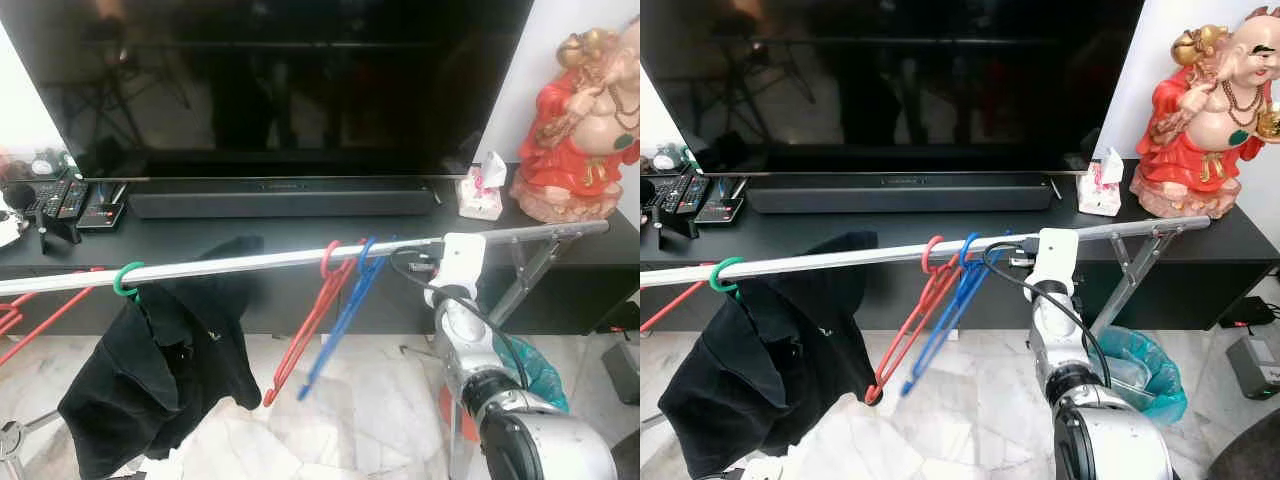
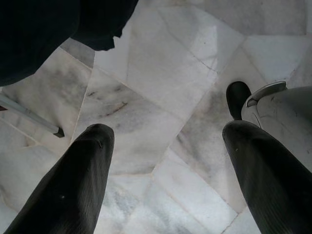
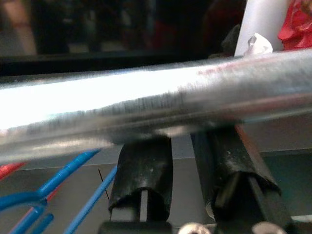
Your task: Hang hanger
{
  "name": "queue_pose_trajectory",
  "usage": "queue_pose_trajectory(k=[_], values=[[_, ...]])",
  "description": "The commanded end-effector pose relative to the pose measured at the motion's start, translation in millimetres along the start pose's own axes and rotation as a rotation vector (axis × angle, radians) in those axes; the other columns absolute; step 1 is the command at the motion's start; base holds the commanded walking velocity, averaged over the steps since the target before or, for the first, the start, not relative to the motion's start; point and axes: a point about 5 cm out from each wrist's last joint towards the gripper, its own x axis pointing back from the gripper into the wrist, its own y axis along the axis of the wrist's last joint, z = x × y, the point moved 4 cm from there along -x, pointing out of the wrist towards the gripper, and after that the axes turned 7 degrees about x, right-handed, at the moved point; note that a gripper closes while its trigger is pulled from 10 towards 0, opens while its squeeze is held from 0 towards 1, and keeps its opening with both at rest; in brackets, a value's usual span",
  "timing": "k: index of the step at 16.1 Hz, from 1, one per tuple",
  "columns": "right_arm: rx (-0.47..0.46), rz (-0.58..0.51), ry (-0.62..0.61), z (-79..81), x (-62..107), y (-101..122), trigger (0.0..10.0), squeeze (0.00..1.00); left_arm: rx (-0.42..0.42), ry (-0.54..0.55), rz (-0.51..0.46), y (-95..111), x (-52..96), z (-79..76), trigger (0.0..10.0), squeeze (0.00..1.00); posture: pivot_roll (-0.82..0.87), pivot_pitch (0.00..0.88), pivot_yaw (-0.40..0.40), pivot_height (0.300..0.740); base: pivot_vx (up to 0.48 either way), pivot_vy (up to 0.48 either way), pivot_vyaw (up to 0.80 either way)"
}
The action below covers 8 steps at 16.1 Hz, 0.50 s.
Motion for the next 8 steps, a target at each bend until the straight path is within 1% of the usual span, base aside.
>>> queue_pose_trajectory(k=[1,4,8], values=[[0.001,-0.040,-0.003,1.0,-1.3,8.0,10.0,0.00,-0.031,0.008,0.007,-2.0,0.7,3.4,10.0,0.00,0.01,0.000,0.025,0.740,0.000,0.000,0.00],[0.014,-0.071,0.001,1.9,-1.7,13.3,10.0,0.00,-0.032,0.009,0.005,-1.3,0.6,3.5,10.0,0.00,0.01,0.000,0.025,0.740,0.000,0.000,0.00],[0.008,-0.115,0.002,2.7,-2.2,21.1,10.0,0.00,-0.037,0.009,0.004,-1.1,0.5,3.6,10.0,0.00,0.01,0.000,0.025,0.740,0.000,0.000,0.00]])
